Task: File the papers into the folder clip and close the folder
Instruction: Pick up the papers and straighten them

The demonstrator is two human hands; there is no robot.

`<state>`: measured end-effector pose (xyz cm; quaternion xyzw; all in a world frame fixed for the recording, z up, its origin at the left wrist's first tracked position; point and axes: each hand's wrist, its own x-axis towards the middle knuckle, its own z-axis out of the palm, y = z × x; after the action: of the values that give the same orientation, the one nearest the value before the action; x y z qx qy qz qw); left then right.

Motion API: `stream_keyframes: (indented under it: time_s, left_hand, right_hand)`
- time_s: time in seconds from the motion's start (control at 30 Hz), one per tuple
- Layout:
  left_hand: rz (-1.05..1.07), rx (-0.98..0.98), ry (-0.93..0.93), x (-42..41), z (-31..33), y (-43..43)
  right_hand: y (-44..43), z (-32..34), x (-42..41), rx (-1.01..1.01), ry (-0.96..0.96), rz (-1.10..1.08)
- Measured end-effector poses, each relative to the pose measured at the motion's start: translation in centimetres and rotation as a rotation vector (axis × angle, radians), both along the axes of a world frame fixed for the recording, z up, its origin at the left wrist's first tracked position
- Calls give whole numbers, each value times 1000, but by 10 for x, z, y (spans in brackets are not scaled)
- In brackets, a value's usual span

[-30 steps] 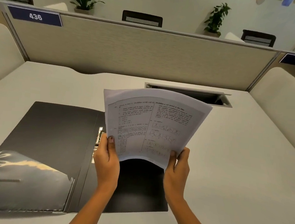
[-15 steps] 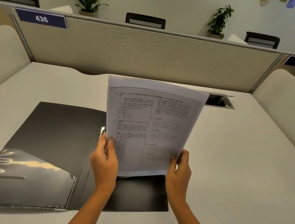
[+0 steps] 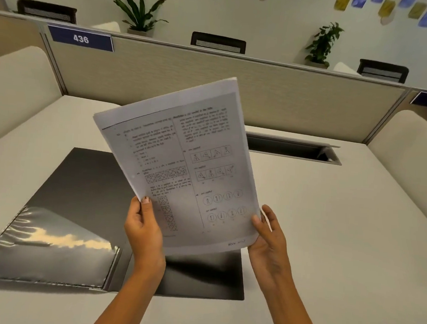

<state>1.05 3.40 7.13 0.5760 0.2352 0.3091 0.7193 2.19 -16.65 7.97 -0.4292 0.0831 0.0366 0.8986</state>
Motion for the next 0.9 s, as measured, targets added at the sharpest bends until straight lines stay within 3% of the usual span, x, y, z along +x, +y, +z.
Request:
stream_keyframes:
  time_s: [0.1, 0.2, 0.43, 0.63, 0.7, 0.9]
  left_hand:
    - [-1, -68, 22, -7, -3, -9]
    - [-17, -154, 27, -12, -2, -21]
    - [-111, -256, 22, -20, -11, -21]
    - [-119, -285, -87, -17, -13, 23]
    - [-136, -213, -103, -17, -13, 48]
    - [-230, 399, 39, -23, -14, 89]
  right_hand:
    - [8, 0, -6, 121, -2, 61]
    - [27, -3, -15, 100, -21, 94]
    - [47, -6, -27, -367, -92, -56]
    - [25, 8, -17, -535, -167, -148]
    - [16, 11, -14, -602, -182, -172]
    - [7, 14, -9, -710, -201, -232]
